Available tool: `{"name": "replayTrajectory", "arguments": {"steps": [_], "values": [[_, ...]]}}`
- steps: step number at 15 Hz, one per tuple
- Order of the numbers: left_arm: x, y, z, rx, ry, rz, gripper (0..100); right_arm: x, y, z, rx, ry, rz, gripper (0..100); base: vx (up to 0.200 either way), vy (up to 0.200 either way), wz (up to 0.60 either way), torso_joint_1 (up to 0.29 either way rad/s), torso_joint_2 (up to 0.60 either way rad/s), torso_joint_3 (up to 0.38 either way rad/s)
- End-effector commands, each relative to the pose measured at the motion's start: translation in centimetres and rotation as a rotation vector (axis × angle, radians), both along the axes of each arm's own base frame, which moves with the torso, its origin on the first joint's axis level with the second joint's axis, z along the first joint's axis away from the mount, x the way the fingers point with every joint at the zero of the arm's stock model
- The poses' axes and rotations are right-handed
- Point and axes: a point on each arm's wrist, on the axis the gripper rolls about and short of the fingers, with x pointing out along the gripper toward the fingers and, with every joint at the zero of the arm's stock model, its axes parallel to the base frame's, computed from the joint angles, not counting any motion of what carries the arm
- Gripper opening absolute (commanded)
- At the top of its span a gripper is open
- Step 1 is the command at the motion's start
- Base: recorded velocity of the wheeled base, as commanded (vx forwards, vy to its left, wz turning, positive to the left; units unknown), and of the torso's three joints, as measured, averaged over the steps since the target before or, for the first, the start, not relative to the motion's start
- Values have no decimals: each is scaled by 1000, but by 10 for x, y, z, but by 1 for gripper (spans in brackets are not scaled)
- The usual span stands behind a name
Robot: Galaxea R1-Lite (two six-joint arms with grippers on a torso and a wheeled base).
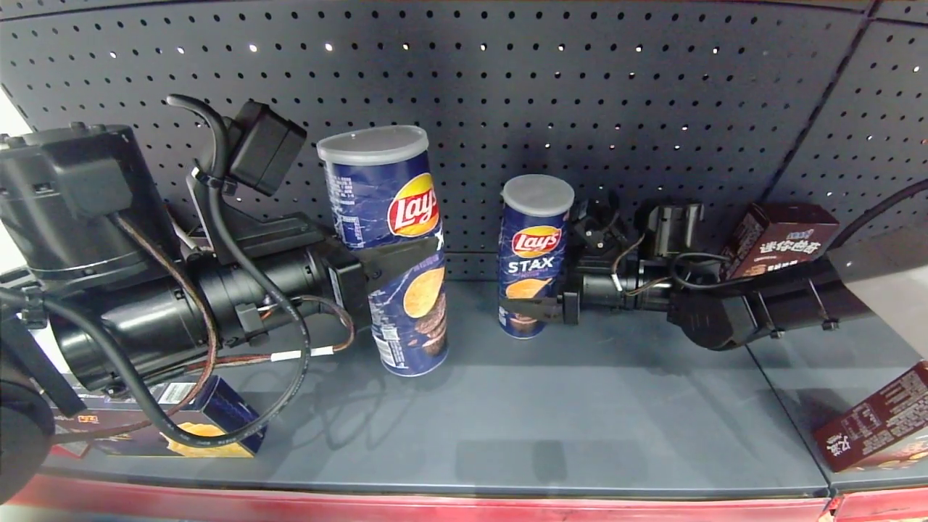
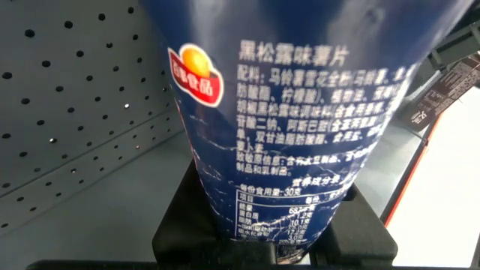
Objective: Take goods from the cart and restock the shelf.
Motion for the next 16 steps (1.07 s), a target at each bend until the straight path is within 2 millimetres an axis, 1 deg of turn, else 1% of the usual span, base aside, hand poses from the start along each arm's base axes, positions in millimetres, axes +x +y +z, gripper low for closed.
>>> {"name": "replayTrajectory", "arguments": {"steps": [1,2,3,8,11,12,13,14,15,16], "values": [[0,0,0,1,2,1,0,2,3,-3,-2,3,6,100,0,0,0,0,0,0],[0,0,0,-2,-4,1,0,4,3,-8,-5,11,8,100,0,0,0,0,0,0],[0,0,0,-5,-5,1,0,4,4,-9,-1,5,6,0,0,0,0,0,0,0],[0,0,-2,-3,-3,1,0,-1,2,-2,4,-6,6,0,0,0,0,0,0,0],[-1,1,-2,-3,-5,1,0,-22,-3,20,16,-34,17,0,0,0,0,0,0,0],[-1,1,-2,-4,-4,1,0,-38,-6,31,22,-48,26,0,0,0,0,0,0,0],[-1,1,-2,-4,-4,1,0,-49,-7,37,24,-54,35,0,0,0,0,0,0,0],[-1,1,-1,-5,-5,3,0,-69,-10,43,25,-59,52,0,0,0,0,0,0,0],[-1,2,-1,-5,-5,4,0,-81,-11,45,26,-61,63,0,0,0,0,0,0,0],[0,4,-1,-4,-4,15,0,-101,-15,43,24,-55,78,0,0,0,0,0,0,0]]}}
